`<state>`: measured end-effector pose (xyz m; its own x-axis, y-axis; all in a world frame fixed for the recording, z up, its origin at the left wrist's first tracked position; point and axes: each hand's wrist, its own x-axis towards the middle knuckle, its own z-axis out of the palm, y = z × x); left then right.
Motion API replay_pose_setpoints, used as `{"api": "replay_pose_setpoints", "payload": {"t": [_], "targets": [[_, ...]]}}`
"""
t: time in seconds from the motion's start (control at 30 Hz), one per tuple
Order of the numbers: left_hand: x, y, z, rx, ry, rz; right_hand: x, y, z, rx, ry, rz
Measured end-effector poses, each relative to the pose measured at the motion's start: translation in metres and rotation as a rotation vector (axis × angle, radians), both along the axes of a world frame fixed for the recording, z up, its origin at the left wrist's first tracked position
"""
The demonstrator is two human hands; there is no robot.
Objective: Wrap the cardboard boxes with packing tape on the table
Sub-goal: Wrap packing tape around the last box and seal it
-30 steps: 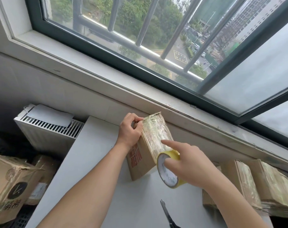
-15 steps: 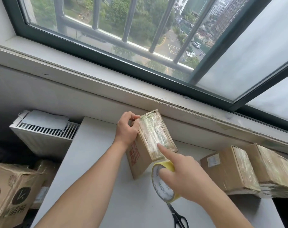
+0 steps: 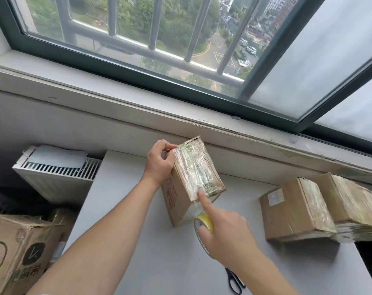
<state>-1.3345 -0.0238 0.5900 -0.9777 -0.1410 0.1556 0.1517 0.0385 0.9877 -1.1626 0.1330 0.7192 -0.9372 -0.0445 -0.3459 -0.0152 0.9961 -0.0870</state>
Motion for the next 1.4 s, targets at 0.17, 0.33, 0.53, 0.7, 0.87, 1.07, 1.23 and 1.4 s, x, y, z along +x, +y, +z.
{"api": "replay_pose_setpoints", "payload": {"t": [0.17, 0.33, 0.53, 0.7, 0.87, 1.07, 1.23, 1.4], "targets": [[0.003, 0.008, -0.005, 0.013, -0.042, 0.014, 0.001, 0.003, 0.001, -0.029, -0.022, -0.038], [0.008, 0.009, -0.001, -0.131, 0.146, 0.007, 0.000, 0.007, -0.001, -0.012, -0.042, -0.087], [0.009, -0.026, -0.018, -0.312, 0.312, -0.288, -0.001, 0.009, -0.002, 0.016, -0.050, -0.086], [-0.007, -0.053, 0.004, -0.652, 0.459, -0.527, 0.000, 0.009, -0.002, 0.038, -0.052, -0.070], [0.001, -0.048, -0.007, -0.725, 0.617, -0.454, -0.002, 0.010, -0.002, 0.026, -0.061, -0.069], [0.009, -0.040, 0.002, -0.648, 0.660, -0.280, -0.001, 0.010, -0.001, 0.005, -0.061, -0.071], [0.007, -0.060, 0.031, -0.439, 0.421, -0.373, 0.001, 0.010, 0.004, -0.027, -0.063, -0.081], [-0.008, -0.054, 0.042, 0.053, -0.219, -0.126, 0.000, 0.007, 0.005, -0.036, -0.068, -0.073]]}}
